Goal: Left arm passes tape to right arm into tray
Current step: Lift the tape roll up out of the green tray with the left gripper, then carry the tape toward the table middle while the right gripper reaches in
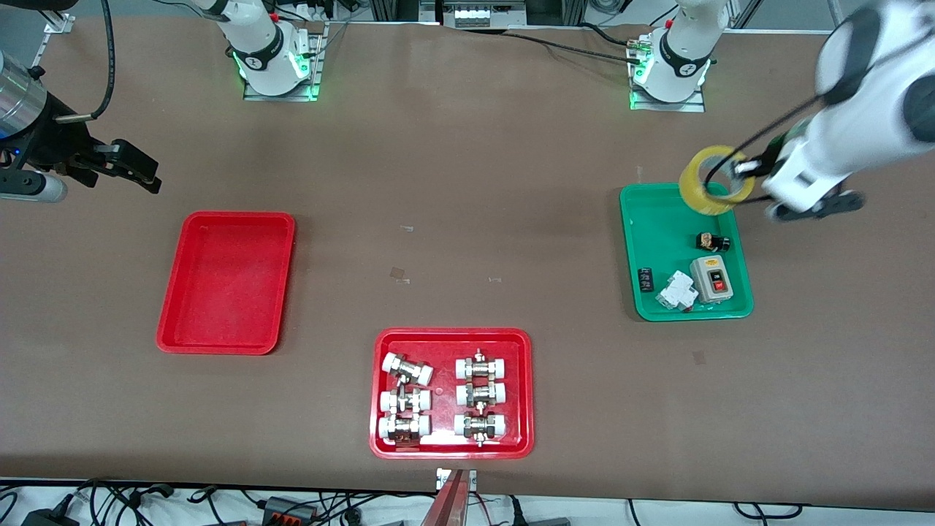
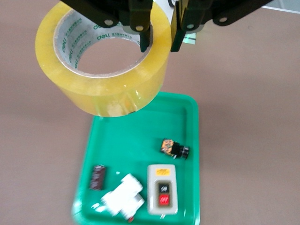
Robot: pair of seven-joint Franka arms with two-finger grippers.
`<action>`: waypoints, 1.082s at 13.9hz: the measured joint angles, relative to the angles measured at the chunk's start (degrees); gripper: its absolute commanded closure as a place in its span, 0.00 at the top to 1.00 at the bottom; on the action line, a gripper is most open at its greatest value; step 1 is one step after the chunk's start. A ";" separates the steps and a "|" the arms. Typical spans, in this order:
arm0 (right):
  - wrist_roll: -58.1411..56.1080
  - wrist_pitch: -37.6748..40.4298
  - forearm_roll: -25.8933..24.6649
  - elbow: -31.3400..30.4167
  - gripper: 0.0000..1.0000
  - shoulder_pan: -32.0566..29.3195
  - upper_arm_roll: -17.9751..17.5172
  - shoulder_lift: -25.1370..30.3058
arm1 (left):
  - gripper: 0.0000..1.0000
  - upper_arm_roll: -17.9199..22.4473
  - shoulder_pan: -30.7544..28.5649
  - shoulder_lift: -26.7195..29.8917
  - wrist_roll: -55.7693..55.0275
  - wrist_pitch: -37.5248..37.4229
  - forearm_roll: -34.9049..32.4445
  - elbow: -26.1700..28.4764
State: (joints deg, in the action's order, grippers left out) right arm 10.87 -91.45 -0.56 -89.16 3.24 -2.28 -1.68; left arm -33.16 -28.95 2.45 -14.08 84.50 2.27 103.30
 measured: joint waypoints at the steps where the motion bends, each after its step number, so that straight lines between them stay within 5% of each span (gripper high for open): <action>1: 0.00 0.00 0.00 0.00 1.00 0.00 0.00 0.00 | 0.01 -0.01 0.00 0.17 0.02 -0.65 2.67 -2.54; 5: 0.00 0.00 0.00 0.01 1.00 0.00 0.00 0.00 | 0.01 -0.07 0.62 -3.32 0.02 4.93 17.44 -5.63; 8: 0.00 0.00 0.00 0.04 1.00 0.00 0.00 -0.01 | 0.01 -0.13 6.11 -9.39 -4.51 8.75 20.15 -8.31; 15: 0.00 0.00 -0.01 0.07 1.00 0.00 0.02 -0.04 | 0.01 -0.29 27.77 -21.00 -47.16 35.11 20.59 -14.13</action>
State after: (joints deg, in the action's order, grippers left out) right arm 10.87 -91.45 -0.57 -89.09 3.23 -2.26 -1.72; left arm -33.45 -1.18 -18.55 -61.24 119.61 22.85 89.17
